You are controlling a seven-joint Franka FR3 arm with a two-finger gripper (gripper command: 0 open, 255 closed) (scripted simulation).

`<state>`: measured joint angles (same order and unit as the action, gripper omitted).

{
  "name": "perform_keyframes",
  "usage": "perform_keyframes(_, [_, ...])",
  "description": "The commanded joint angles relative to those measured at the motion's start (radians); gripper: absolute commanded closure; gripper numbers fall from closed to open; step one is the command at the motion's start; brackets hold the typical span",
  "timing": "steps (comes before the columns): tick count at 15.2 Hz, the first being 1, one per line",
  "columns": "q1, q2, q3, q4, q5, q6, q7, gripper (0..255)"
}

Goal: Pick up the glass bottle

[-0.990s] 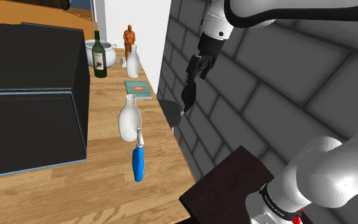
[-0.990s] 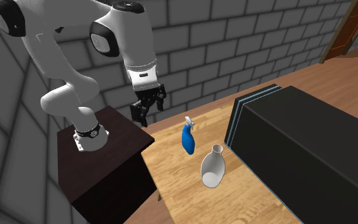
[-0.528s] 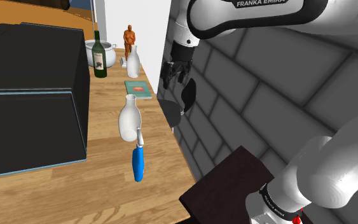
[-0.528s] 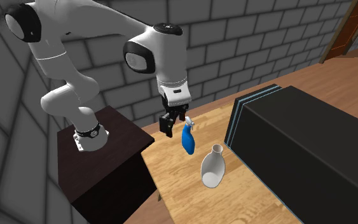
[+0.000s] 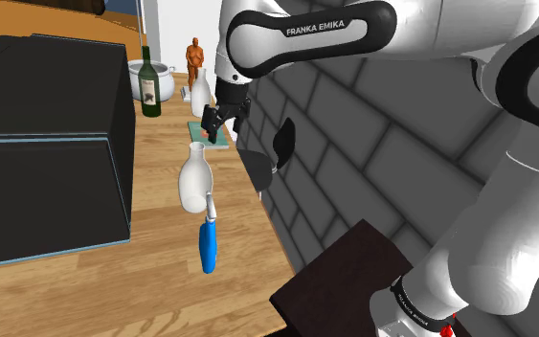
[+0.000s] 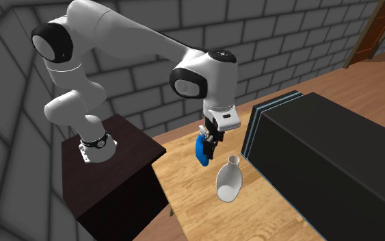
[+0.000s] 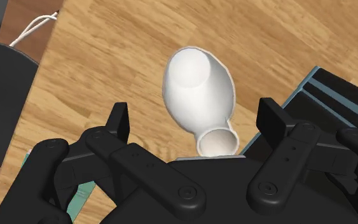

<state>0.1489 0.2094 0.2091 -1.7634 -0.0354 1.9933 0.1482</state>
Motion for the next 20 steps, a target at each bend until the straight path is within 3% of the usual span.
perform_keyframes(1, [0.017,0.083,0.004,0.082,-0.022,-0.005,0.021,0])
perform_keyframes(6, [0.063,0.274,0.002,0.290,-0.065,-0.037,0.056,0])
perform_keyframes(15, [0.064,0.304,-0.003,0.232,-0.073,0.049,0.061,0])
perform_keyframes(16, [0.065,0.305,-0.003,0.234,-0.073,0.048,0.062,255])
perform_keyframes(20, [0.065,0.305,-0.003,0.235,-0.073,0.048,0.062,255])
